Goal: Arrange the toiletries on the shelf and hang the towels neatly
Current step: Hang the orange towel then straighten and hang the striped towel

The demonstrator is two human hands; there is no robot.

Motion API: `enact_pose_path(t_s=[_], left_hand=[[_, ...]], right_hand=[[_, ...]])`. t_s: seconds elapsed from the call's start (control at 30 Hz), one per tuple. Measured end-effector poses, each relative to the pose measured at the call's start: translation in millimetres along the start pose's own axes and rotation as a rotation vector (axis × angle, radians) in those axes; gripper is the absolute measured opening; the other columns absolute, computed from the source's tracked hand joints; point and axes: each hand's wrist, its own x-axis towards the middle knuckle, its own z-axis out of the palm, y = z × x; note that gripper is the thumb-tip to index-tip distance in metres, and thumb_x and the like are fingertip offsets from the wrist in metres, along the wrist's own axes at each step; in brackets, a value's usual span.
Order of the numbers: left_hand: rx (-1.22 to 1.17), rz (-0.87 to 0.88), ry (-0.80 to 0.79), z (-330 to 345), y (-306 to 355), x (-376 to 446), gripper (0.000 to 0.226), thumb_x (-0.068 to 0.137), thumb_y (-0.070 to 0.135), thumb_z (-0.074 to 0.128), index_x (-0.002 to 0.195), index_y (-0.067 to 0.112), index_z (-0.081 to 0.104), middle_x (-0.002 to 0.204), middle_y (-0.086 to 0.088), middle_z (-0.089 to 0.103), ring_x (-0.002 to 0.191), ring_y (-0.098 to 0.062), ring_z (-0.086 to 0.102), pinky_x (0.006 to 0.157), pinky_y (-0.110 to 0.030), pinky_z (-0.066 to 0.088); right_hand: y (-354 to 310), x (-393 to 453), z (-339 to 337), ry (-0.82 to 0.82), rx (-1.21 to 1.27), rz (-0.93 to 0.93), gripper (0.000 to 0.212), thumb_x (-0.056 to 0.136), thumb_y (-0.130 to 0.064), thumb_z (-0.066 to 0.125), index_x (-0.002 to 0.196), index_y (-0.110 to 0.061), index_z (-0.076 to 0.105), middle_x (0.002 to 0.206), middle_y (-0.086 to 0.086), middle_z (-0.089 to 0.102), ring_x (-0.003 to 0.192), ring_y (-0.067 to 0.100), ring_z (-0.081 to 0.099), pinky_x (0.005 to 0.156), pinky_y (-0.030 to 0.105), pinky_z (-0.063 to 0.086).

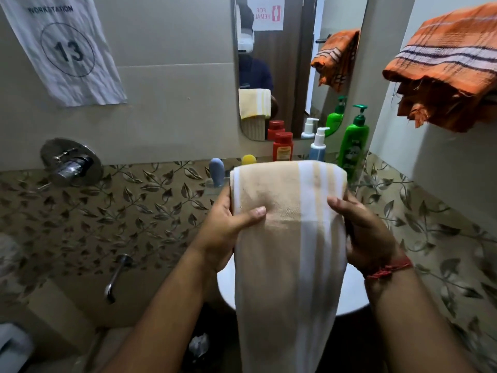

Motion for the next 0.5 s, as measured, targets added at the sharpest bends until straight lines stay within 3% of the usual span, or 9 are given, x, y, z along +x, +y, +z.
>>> enact_pose_path(t_s=[0.1,0.2,0.3,0.37,0.43,0.5], left_hand=[[-0.007,0.088,0.138,9.3,5.8,11.0,0.050,0.089,-0.008,0.063,0.132,0.016,0.056,0.106,-0.005,0.075,0.096,-0.021,0.071,0.077,-0.036,0.060],[0.006,0.116,0.153,6.5,7.7,24.6,0.044,0.093,0.002,0.063,0.133,0.018,0.055,0.115,-0.007,0.072,0.102,-0.023,0.070,0.081,-0.038,0.059],[0.016,-0.040,-0.022,-8.4,0.9,25.9,0.050,0.097,0.032,0.058,0.144,0.019,0.047,0.136,-0.012,0.063,0.123,-0.033,0.061,0.101,-0.050,0.051],[0.050,-0.170,-0.031,-14.3,-4.5,20.5,0.059,0.093,0.044,0.055,0.144,0.017,0.048,0.135,-0.013,0.064,0.123,-0.033,0.062,0.098,-0.046,0.054],[0.120,-0.162,-0.004,-13.1,-7.4,17.6,0.053,0.090,0.039,0.057,0.137,0.014,0.054,0.128,-0.012,0.068,0.117,-0.031,0.066,0.096,-0.041,0.055],[0.205,-0.048,0.096,-8.7,-9.8,21.5,0.038,0.092,0.022,0.065,0.127,0.009,0.061,0.117,-0.011,0.073,0.109,-0.027,0.068,0.094,-0.039,0.057]], right_hand=[[15.5,-12.2,-13.7,-0.093,-0.184,0.077,0.050,0.074,-0.003,0.067,0.123,-0.006,0.060,0.110,0.014,0.073,0.098,0.029,0.070,0.080,0.037,0.060],[27.8,-9.2,-10.5,0.021,-0.206,0.021,0.045,0.073,0.006,0.070,0.116,-0.006,0.066,0.108,0.015,0.073,0.098,0.030,0.068,0.082,0.037,0.060],[21.5,4.8,3.7,0.124,-0.133,-0.064,0.040,0.082,0.000,0.062,0.121,-0.011,0.064,0.109,0.012,0.074,0.098,0.025,0.070,0.086,0.039,0.058],[15.8,14.7,10.3,0.153,-0.132,-0.059,0.031,0.091,0.001,0.055,0.117,-0.013,0.065,0.103,0.009,0.076,0.093,0.022,0.071,0.083,0.036,0.059],[10.4,21.3,11.0,0.159,-0.134,-0.023,0.030,0.095,0.002,0.049,0.116,-0.011,0.065,0.097,0.008,0.076,0.089,0.022,0.072,0.078,0.033,0.060],[5.3,22.9,5.7,0.041,-0.072,0.000,0.035,0.094,0.001,0.048,0.127,-0.007,0.060,0.107,0.014,0.073,0.098,0.029,0.069,0.082,0.037,0.059]])
